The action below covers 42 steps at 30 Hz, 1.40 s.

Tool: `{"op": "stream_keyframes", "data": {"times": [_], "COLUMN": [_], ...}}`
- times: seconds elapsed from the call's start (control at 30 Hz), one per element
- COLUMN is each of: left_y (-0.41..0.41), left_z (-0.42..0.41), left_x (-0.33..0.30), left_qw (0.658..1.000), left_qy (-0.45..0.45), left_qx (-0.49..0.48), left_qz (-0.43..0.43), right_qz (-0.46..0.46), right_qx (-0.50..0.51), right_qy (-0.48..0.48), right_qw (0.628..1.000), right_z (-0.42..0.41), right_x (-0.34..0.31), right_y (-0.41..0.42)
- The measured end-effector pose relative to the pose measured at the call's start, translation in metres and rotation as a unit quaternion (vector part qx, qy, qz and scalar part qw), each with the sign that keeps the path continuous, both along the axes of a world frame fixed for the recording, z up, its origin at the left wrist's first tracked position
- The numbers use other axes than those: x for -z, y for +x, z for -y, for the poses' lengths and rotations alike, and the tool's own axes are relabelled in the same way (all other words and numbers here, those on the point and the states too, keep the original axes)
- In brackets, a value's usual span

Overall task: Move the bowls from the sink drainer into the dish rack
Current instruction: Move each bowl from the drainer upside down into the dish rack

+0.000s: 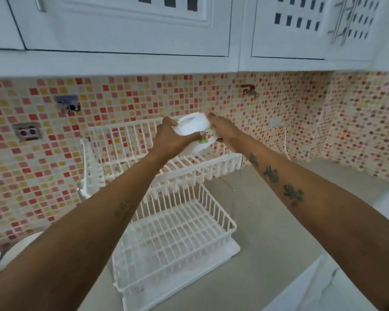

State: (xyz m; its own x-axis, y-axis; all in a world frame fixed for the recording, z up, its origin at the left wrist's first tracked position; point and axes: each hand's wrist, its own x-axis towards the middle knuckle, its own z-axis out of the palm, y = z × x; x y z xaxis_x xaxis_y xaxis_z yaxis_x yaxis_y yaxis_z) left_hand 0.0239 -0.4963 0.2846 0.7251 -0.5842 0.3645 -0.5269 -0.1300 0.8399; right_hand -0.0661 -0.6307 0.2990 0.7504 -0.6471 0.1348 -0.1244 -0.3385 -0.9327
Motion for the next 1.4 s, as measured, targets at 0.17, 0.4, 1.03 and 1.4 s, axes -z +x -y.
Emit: {"op": "stream_keyframes", "data": {"times": [0.17,0.4,1.03,1.4], "left_y": [0.017,0.022,0.033,0.08], "left_z": [0.039,0.06,0.003,-0.265], "left_x": [0.018,0.03,0.016,-0.003], "left_qw": [0.989,0.967,0.981,0.963], "left_qy": [0.121,0.226,0.184,-0.075], "left_qx": [-0.004,0.009,0.028,-0.211], "left_qz": [0.082,0.121,0.052,0.148], "right_qz": [-0.096,-0.185,0.041,0.418], "right_qx": [0.004,0.016,0.186,0.015], "right_qy": [-0.034,-0.076,-0.277,-0.474], "right_qw": [0.995,0.98,0.942,0.775], "right_z": [0.026,0.049,0.017,-0.207], "right_x": [0.017,0.028,0.034,0.018], "right_y": [0.02,0.034,0.018,0.061]}}
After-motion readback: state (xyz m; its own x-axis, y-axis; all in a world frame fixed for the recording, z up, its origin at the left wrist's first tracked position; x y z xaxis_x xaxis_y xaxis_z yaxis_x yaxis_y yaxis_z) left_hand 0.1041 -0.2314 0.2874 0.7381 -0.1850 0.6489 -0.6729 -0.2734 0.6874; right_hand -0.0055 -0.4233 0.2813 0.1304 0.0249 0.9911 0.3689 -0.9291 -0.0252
